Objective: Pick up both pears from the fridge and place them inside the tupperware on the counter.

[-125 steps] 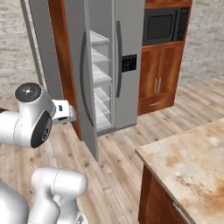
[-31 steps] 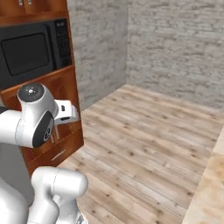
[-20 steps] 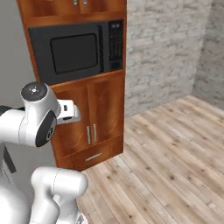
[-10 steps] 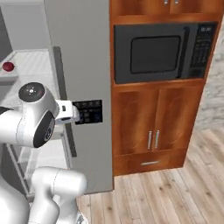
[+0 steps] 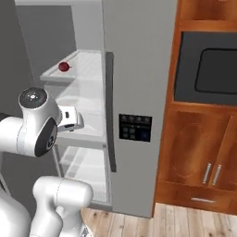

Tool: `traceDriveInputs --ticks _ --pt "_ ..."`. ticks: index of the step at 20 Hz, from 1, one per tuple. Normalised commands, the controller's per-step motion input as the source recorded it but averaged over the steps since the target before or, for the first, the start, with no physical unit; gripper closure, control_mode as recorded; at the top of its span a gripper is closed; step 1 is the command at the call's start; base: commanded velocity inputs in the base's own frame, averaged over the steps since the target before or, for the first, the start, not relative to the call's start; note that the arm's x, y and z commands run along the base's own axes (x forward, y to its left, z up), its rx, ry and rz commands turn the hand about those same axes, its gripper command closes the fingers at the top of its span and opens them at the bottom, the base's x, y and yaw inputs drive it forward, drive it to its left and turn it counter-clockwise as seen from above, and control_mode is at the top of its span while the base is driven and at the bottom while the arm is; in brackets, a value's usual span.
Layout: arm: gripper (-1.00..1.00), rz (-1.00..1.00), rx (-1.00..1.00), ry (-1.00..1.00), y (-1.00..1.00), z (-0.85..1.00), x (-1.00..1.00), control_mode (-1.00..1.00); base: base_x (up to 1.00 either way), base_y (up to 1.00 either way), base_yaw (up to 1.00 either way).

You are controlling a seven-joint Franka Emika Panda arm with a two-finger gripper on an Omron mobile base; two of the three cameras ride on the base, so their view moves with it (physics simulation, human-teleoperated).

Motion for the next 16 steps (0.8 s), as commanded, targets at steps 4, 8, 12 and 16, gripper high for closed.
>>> traceDriveInputs --ticks 4,8,12,16 --pt "-1.00 0.00 0.00 0.00 0.00 0.00 0.00 1.00 0.63 0.00 0.51" --pt "-1.00 0.00 0.00 0.00 0.00 0.00 0.00 1.00 0.66 0.00 0.40" --pt "-1.00 0.00 0.00 0.00 0.00 0.00 0.00 1.00 0.50 0.00 0.28" --pt "-1.00 0.00 0.00 0.00 0.00 0.00 0.00 1.00 0.44 0.00 0.26"
